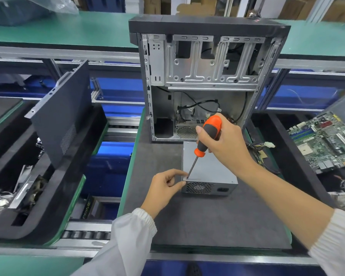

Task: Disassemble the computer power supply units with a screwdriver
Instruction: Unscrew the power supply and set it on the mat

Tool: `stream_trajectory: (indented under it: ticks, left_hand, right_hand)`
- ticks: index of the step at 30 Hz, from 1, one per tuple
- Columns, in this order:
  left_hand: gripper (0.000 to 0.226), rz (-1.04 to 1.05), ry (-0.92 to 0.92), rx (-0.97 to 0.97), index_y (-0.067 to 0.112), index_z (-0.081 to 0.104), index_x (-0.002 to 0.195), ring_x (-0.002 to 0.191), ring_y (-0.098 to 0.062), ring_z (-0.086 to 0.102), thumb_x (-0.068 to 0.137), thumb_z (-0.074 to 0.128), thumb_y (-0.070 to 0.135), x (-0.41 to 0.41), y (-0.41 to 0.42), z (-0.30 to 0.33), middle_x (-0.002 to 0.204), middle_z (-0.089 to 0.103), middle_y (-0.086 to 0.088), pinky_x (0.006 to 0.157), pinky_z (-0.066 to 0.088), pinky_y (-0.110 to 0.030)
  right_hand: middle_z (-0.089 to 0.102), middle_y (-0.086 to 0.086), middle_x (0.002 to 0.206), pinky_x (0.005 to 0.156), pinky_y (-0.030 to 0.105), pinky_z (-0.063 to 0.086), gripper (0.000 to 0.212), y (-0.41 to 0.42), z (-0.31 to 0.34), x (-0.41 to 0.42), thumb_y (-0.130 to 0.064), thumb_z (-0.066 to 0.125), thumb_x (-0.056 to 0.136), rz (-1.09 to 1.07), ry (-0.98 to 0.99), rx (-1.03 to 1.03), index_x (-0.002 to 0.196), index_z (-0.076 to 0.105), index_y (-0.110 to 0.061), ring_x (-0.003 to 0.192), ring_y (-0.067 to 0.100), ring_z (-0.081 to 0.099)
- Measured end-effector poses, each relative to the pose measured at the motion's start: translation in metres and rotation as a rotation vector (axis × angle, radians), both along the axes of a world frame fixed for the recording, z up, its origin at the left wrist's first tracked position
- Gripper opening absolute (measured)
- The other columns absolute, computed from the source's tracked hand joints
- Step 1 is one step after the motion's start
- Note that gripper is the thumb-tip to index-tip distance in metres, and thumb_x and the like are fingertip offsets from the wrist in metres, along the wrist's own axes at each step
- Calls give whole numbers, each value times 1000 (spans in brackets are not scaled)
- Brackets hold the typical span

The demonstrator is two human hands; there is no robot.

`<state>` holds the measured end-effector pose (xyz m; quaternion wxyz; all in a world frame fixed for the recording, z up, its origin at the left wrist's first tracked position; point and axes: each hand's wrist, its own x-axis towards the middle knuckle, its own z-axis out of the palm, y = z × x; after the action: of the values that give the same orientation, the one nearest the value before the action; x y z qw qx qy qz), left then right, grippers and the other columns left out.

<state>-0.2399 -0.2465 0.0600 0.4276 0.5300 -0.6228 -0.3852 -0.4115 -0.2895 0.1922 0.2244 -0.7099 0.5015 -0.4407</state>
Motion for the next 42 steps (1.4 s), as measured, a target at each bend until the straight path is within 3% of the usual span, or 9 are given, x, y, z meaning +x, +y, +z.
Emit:
stream_trajectory:
  ticks: [5, 13, 21, 27, 32, 36, 42]
  left_hand:
    - [20, 3, -1, 9, 18, 74, 103, 52, -6, 21, 87, 70, 7, -2, 2, 1, 50, 21, 12, 58, 28, -4]
    - [19, 3, 10, 25, 20, 73, 102, 51, -7, 22, 88, 70, 7, -3, 4, 2, 51, 22, 12, 58, 29, -5]
    - [19, 7, 19, 40, 21, 74, 101, 54, -8, 22, 87, 71, 9, -3, 3, 1, 52, 20, 12, 62, 32, -9]
    - [17, 17, 41, 24, 24, 73, 96, 52, -8, 21, 86, 73, 10, -3, 1, 0, 52, 21, 12, 57, 28, -9]
    - [18, 8, 28, 22, 26, 73, 96, 52, -7, 21, 87, 72, 10, -2, 0, 0, 52, 21, 12, 61, 32, -3]
    - [17, 9, 16, 19, 25, 73, 96, 52, -8, 21, 87, 72, 11, -2, -1, -1, 52, 20, 11, 59, 31, -5]
    - [14, 12, 35, 28, 25, 73, 93, 52, -8, 21, 86, 74, 13, -2, -1, -3, 51, 21, 11, 57, 29, -7]
  right_hand:
    - [56, 0, 64, 50, 18, 47, 23, 3, -1, -1, -37, 64, 87, 13, -6, -9, 79, 46, -25, 57, 15, 58]
    - [56, -2, 63, 50, 20, 47, 25, 4, 0, -1, -37, 65, 87, 30, 3, -28, 76, 45, -26, 55, 15, 56]
    - [49, -8, 54, 50, 11, 34, 30, 13, -6, 0, -33, 68, 85, 83, 27, -76, 73, 42, -25, 49, 9, 43]
    - [50, -1, 59, 50, 24, 43, 34, 7, 4, 1, -42, 63, 83, 79, 6, -86, 77, 46, -14, 53, 18, 49]
    - [47, -7, 56, 49, 13, 36, 32, 4, -1, 2, -43, 64, 83, 88, 20, -85, 76, 44, -19, 50, 9, 42]
    - [47, -5, 57, 49, 13, 37, 32, 3, -2, 3, -47, 61, 82, 88, 31, -78, 76, 43, -22, 51, 9, 44]
    - [48, -3, 58, 50, 17, 37, 29, 1, 3, 8, -34, 67, 86, 106, 38, -46, 75, 42, -22, 52, 9, 43]
